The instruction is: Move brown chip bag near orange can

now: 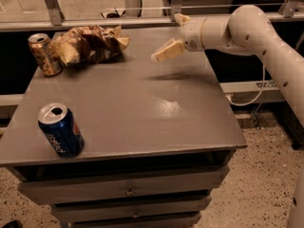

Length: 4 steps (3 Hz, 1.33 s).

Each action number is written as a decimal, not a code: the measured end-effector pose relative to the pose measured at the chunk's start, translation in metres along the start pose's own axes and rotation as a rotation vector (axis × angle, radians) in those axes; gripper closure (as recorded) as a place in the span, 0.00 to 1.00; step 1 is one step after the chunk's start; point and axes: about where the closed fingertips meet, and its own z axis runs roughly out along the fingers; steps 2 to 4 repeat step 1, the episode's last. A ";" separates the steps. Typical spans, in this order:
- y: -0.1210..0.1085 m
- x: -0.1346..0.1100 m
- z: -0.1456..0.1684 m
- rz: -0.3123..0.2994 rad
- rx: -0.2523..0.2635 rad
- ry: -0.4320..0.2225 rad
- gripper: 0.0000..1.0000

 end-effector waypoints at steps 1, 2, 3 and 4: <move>0.000 -0.001 -0.001 -0.003 0.000 0.001 0.00; 0.000 -0.001 -0.001 -0.003 0.000 0.001 0.00; 0.000 -0.001 -0.001 -0.003 0.000 0.001 0.00; 0.000 -0.001 -0.001 -0.003 0.000 0.001 0.00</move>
Offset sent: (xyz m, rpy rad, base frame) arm 0.0000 0.0000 0.0000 0.0000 0.0000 0.0000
